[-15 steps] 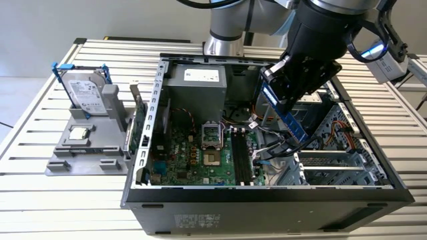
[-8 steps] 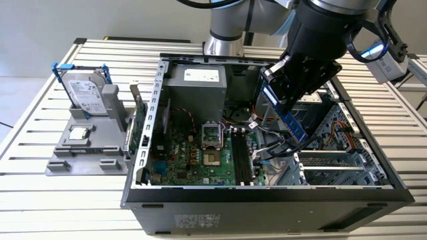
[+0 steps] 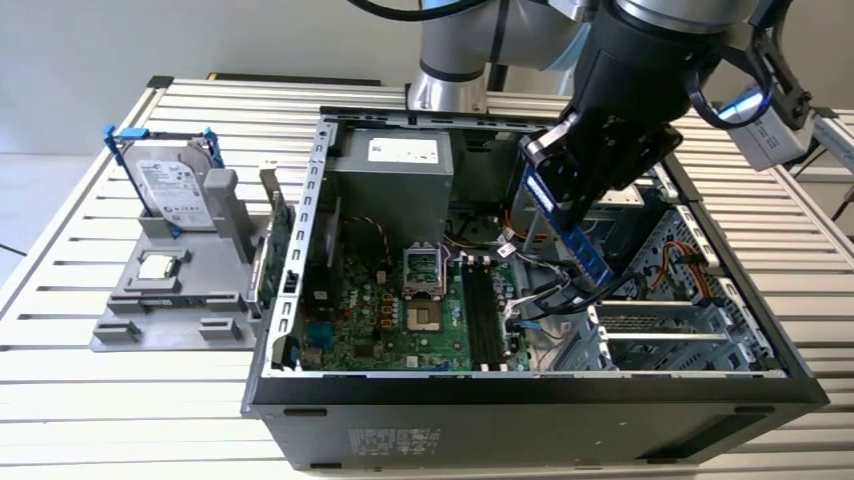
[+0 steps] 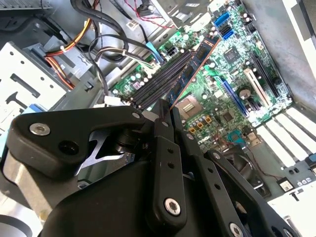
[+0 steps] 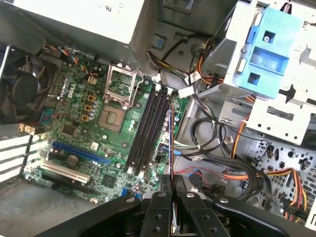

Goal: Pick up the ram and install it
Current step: 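Insert the ram into the slot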

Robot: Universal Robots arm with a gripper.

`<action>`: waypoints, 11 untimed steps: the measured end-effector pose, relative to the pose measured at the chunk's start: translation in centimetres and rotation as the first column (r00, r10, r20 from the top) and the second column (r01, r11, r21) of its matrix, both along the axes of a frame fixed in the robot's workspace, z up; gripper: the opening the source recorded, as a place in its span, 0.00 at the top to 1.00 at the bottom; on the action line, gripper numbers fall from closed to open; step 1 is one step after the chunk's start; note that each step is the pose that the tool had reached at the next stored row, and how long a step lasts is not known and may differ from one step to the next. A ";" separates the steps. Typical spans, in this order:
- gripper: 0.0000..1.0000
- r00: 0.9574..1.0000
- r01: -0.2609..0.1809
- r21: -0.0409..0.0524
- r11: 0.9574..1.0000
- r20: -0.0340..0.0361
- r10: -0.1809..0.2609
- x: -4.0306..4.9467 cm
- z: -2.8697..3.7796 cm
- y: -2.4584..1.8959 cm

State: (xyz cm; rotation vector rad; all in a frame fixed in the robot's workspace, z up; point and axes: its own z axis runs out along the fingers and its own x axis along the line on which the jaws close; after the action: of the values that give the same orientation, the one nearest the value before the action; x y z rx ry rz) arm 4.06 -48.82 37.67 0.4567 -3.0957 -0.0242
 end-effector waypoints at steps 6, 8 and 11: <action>1.00 0.998 0.066 0.000 0.998 0.000 -0.066 0.00 -0.28 0.00; 1.00 0.997 0.083 0.000 0.997 0.000 -0.083 0.00 -0.35 0.01; 1.00 0.996 0.093 0.000 0.996 0.000 -0.093 0.00 -0.45 0.05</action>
State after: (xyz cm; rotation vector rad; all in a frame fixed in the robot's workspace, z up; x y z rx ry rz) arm 4.06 -48.78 37.21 0.3125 -3.1143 -0.0245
